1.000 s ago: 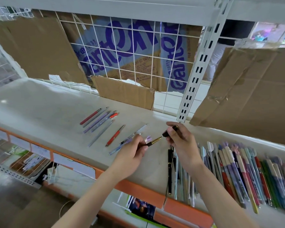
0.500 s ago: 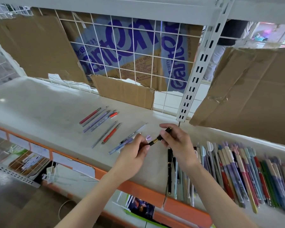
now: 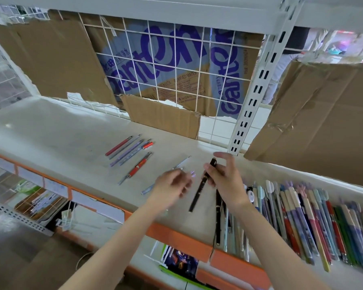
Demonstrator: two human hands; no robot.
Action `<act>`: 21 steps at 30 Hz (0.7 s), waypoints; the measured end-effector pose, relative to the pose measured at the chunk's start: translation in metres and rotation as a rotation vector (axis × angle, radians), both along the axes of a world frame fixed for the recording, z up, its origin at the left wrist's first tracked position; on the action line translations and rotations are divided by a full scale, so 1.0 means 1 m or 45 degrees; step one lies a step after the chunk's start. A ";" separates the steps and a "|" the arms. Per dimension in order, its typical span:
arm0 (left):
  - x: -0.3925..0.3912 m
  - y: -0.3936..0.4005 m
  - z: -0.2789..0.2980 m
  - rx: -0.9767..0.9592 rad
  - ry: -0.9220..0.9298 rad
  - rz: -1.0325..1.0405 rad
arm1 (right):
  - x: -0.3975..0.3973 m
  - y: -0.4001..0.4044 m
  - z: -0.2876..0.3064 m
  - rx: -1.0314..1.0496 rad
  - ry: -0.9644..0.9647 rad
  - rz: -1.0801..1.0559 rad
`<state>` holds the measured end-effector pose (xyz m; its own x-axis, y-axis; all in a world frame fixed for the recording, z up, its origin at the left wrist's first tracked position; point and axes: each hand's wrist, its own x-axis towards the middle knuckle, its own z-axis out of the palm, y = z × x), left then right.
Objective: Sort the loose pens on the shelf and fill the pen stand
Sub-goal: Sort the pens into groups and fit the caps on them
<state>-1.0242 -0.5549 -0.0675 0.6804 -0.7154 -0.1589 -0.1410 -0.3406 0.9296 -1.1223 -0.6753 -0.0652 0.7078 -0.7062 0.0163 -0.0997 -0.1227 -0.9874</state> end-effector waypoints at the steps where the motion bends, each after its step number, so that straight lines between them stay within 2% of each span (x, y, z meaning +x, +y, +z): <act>1: 0.016 0.001 -0.003 0.058 -0.274 0.053 | 0.000 -0.006 -0.001 -0.153 0.140 0.003; 3: 0.052 0.008 -0.011 0.157 -0.589 0.189 | -0.001 -0.011 -0.005 -0.413 0.462 0.102; 6: 0.094 0.021 -0.027 0.390 -0.787 0.300 | -0.004 -0.007 -0.022 -0.726 0.809 0.281; 9: 0.108 0.031 -0.037 0.582 -0.884 0.280 | -0.006 -0.002 -0.027 -1.005 0.971 0.349; 11: 0.112 0.037 -0.041 0.598 -0.881 0.260 | -0.004 -0.002 -0.021 -1.175 1.053 0.324; 13: 0.114 0.041 -0.041 0.609 -0.857 0.243 | 0.005 0.000 -0.014 -1.226 1.009 0.323; 18: 0.113 0.045 -0.034 0.775 -0.989 0.156 | 0.073 0.017 -0.014 -1.094 0.632 0.427; 21: 0.115 0.046 -0.033 0.879 -1.079 0.096 | 0.127 0.020 -0.022 -1.071 0.577 0.425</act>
<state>-0.9090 -0.5085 -0.1000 0.7961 -0.6044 0.0308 -0.6017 -0.7852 0.1465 -0.9953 -0.6550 -0.0876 0.9301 -0.3539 0.0983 -0.2769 -0.8515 -0.4453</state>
